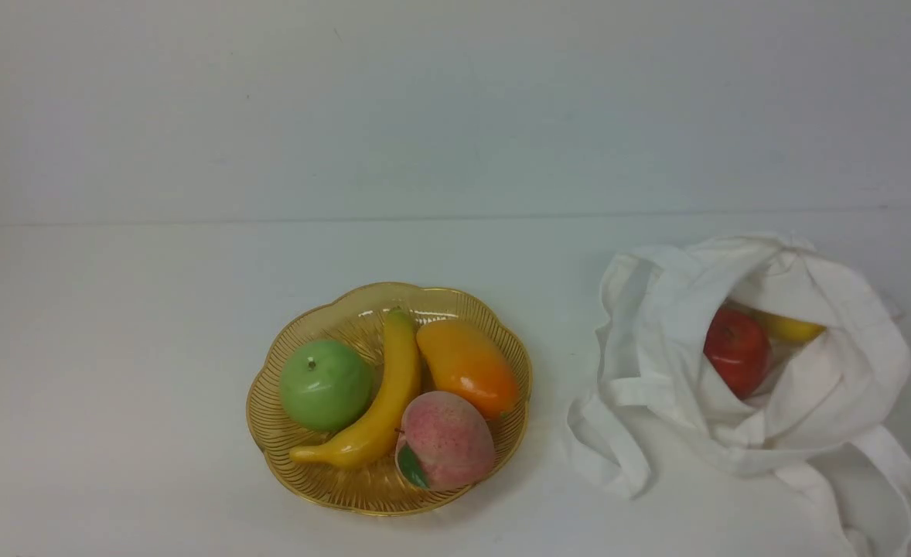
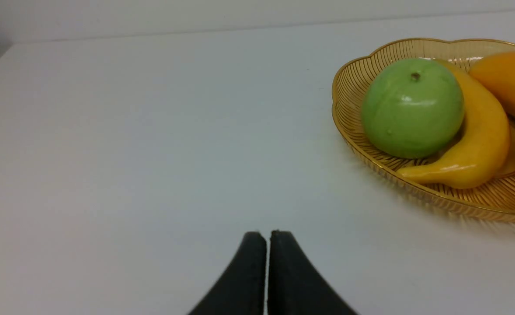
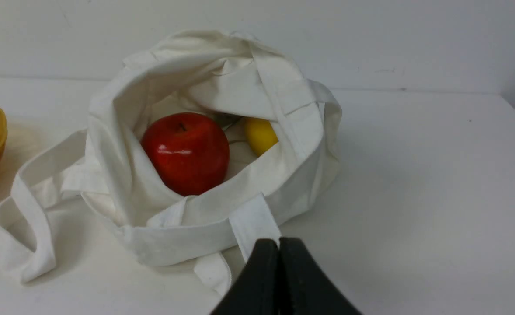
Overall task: Take the fruit out of the cloth bag on the white table and place them on a plate.
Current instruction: 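Reach into the cloth bag and grasp a fruit inside it with the right gripper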
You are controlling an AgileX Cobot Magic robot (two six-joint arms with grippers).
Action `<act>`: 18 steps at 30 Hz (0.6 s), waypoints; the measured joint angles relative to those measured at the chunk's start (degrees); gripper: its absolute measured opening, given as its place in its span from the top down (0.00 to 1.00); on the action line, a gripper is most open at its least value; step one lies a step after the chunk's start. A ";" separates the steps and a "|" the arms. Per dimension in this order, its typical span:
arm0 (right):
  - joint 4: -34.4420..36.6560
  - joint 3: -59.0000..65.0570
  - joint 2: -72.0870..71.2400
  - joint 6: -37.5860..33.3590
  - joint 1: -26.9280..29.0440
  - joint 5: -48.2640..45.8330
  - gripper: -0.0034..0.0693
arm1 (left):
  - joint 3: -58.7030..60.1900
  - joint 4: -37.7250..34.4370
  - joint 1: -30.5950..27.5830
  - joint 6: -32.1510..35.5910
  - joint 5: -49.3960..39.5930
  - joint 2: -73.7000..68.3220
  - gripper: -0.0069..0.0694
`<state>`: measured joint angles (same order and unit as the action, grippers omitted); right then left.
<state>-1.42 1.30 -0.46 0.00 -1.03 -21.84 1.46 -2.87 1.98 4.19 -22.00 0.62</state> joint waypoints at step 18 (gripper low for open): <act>24.55 0.41 0.00 11.41 0.00 20.48 0.97 | 0.00 0.00 0.00 0.00 0.00 0.00 0.92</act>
<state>23.12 1.71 -0.46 11.41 -1.03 -1.36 1.46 -2.87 1.98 4.19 -22.00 0.62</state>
